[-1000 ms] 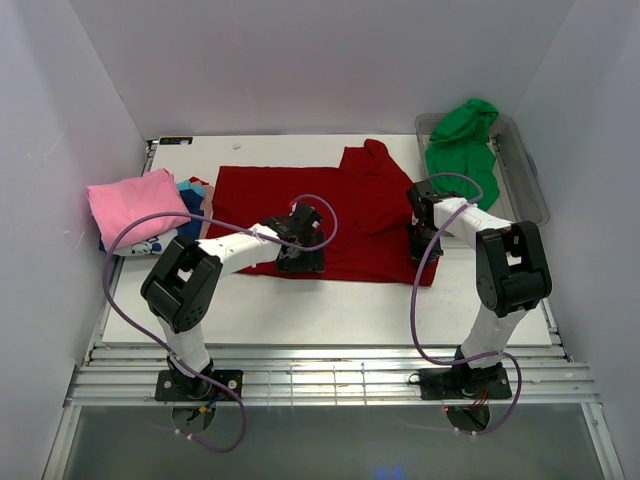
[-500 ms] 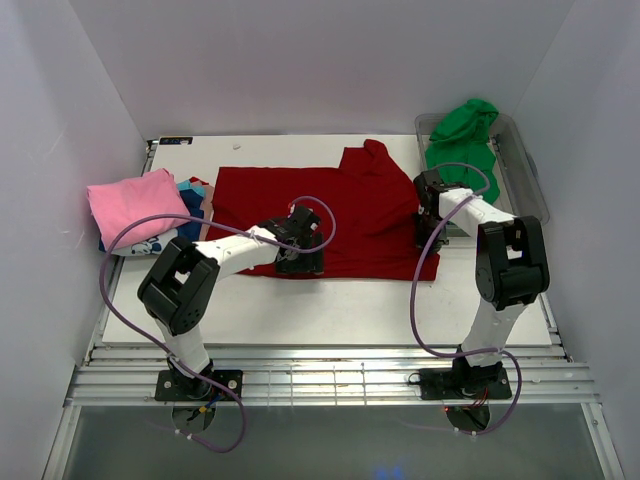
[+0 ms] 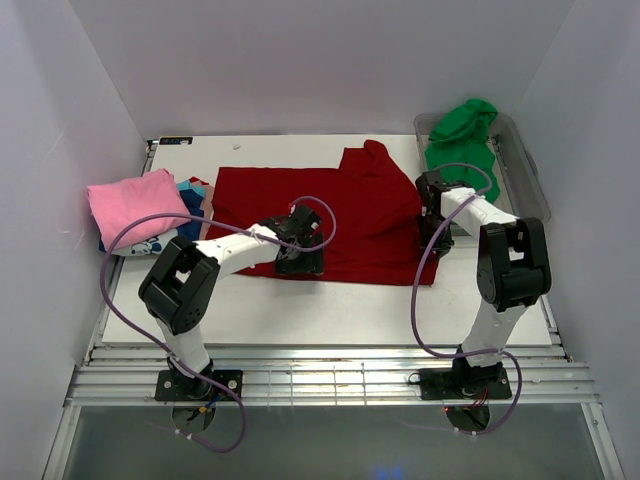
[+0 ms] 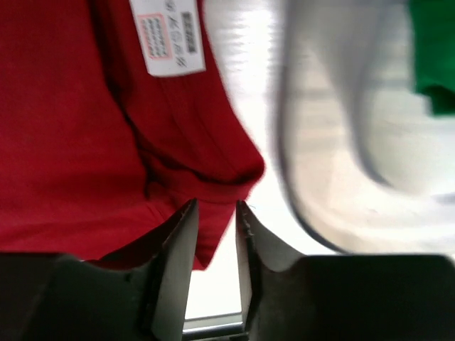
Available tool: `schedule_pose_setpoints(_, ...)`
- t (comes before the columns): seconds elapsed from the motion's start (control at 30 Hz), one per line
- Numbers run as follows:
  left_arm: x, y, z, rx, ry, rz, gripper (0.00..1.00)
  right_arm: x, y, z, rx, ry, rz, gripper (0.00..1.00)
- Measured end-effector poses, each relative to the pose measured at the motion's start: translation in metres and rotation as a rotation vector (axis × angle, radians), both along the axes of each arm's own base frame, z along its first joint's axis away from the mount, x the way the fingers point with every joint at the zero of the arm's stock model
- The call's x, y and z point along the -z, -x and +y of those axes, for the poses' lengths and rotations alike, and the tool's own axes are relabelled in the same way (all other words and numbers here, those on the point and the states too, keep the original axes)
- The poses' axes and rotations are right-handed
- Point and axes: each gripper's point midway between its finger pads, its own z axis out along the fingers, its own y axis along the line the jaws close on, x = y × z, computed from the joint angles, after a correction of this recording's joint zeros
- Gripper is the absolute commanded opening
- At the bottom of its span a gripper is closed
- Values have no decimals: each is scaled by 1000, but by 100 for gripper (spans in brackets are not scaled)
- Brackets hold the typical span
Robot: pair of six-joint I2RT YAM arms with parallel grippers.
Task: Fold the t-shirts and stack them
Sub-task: Fold the tshirt
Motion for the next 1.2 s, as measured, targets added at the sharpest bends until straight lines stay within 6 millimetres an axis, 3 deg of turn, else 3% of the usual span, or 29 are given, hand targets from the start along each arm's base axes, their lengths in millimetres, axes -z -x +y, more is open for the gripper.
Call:
schedule_pose_setpoints(0.1, -7, 0, -2, 6, -10, 17, 87, -11, 1, -5, 7, 16, -4, 42)
schedule_pose_setpoints(0.17, -23, -8, -13, 14, 5, -1, 88, -26, -6, -6, 9, 15, -27, 44)
schedule_pose_setpoints(0.4, -132, -60, -70, 47, 175, -213, 89, -116, -55, 19, -15, -130, -288, 44)
schedule_pose_setpoints(0.47, -154, -68, -75, 56, 194, -262, 89, -130, -58, 30, -40, -191, -326, 28)
schedule_pose_setpoints(0.53, -161, -74, -72, 60, 176, -296, 87, -132, -57, 42, -65, -258, -331, 8)
schedule_pose_setpoints(0.63, -143, -77, -57, 53, 91, -291, 75, -114, -51, 60, -87, -348, -295, 8)
schedule_pose_setpoints(0.7, -114, -74, -35, 41, -1, -258, 59, -93, -40, 70, -92, -387, -232, 8)
schedule_pose_setpoints(0.73, -99, -71, -22, 33, -47, -237, 35, -81, -35, 74, -96, -404, -205, 8)
schedule_pose_setpoints(0.83, -56, -59, 23, -8, -174, -156, 0, -54, -18, 87, -99, -444, -126, 8)
schedule_pose_setpoints(0.97, -28, -55, 81, -83, -275, -91, 0, -40, -10, 101, -118, -480, -87, 8)
schedule_pose_setpoints(1.1, -30, -67, 125, -188, -297, -117, 0, -40, -14, 115, -142, -509, -104, 8)
schedule_pose_setpoints(1.2, -39, -76, 147, -241, -287, -161, 0, -34, -15, 122, -151, -513, -93, 8)
